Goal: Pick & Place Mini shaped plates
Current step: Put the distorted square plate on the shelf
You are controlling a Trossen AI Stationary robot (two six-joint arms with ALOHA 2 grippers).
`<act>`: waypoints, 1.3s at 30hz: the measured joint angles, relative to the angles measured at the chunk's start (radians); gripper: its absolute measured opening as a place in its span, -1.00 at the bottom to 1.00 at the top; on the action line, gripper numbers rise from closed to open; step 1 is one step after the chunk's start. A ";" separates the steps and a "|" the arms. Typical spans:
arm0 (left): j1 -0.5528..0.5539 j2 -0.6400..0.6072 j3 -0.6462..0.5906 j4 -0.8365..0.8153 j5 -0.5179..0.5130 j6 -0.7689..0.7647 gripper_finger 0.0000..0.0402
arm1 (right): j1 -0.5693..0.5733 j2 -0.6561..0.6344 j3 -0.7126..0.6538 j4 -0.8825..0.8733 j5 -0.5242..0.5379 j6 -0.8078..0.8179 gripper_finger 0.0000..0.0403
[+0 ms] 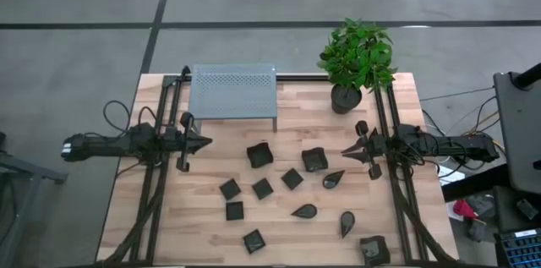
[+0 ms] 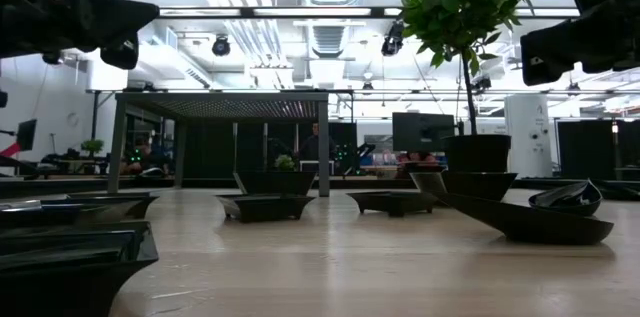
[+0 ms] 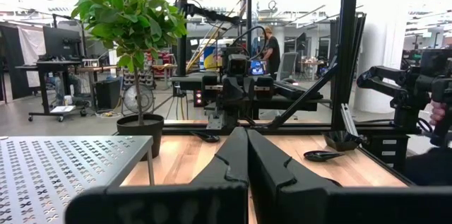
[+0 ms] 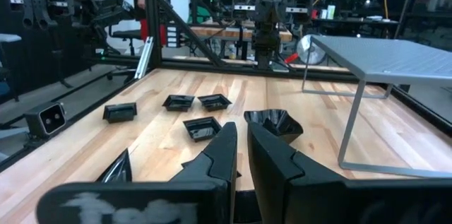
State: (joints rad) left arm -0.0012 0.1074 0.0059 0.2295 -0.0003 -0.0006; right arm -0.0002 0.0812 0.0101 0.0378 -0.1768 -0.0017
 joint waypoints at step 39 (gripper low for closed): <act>0.000 0.000 0.000 0.000 0.000 0.000 -1.00 | 0.043 0.375 0.038 0.258 0.084 0.518 -0.23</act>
State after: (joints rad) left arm -0.0013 0.1074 0.0059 0.2298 -0.0002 -0.0009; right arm 0.0424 0.4562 0.0483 0.2961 -0.0931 0.5161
